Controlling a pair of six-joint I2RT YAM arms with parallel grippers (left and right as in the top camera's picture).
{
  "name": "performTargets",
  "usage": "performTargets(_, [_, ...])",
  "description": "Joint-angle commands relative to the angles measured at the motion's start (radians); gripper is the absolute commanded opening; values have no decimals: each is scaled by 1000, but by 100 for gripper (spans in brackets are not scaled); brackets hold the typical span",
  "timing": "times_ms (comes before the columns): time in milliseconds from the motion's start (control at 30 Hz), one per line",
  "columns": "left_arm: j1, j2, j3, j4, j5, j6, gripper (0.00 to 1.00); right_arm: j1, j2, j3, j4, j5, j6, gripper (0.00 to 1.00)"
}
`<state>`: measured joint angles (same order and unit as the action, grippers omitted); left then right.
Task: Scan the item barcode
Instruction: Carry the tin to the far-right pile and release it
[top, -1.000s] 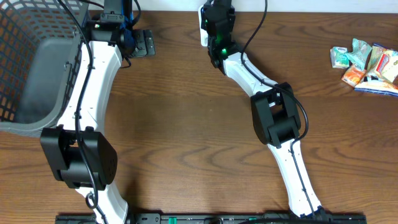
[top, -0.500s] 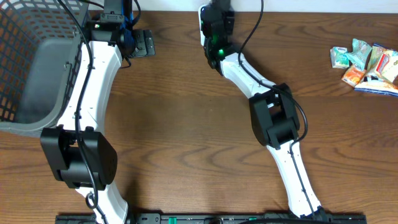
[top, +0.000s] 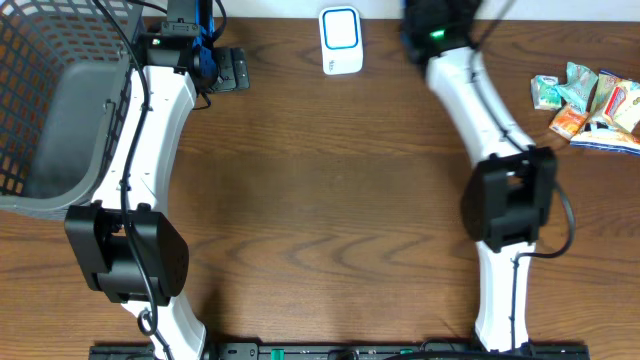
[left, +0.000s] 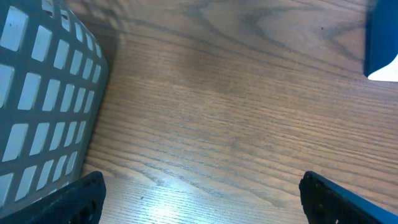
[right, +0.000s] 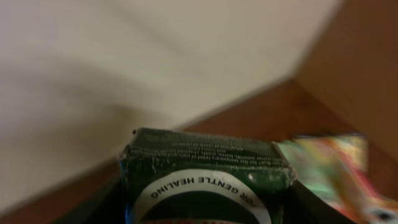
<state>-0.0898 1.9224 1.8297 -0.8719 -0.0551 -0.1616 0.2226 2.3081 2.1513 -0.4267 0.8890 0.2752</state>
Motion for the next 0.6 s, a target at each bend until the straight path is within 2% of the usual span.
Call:
performTargets(0, [0,-21,12,-3,-9,-16,98,-99,4,1,-116,40,61,36])
performTargets(300, [0,-21,12,-3,-10,-16,97,-304,6,-1,-292,-23,99,44])
performTargets(567, [0,-21,12,-3,-10,-16,98,-418,18,-1,-370,-151,120,61])
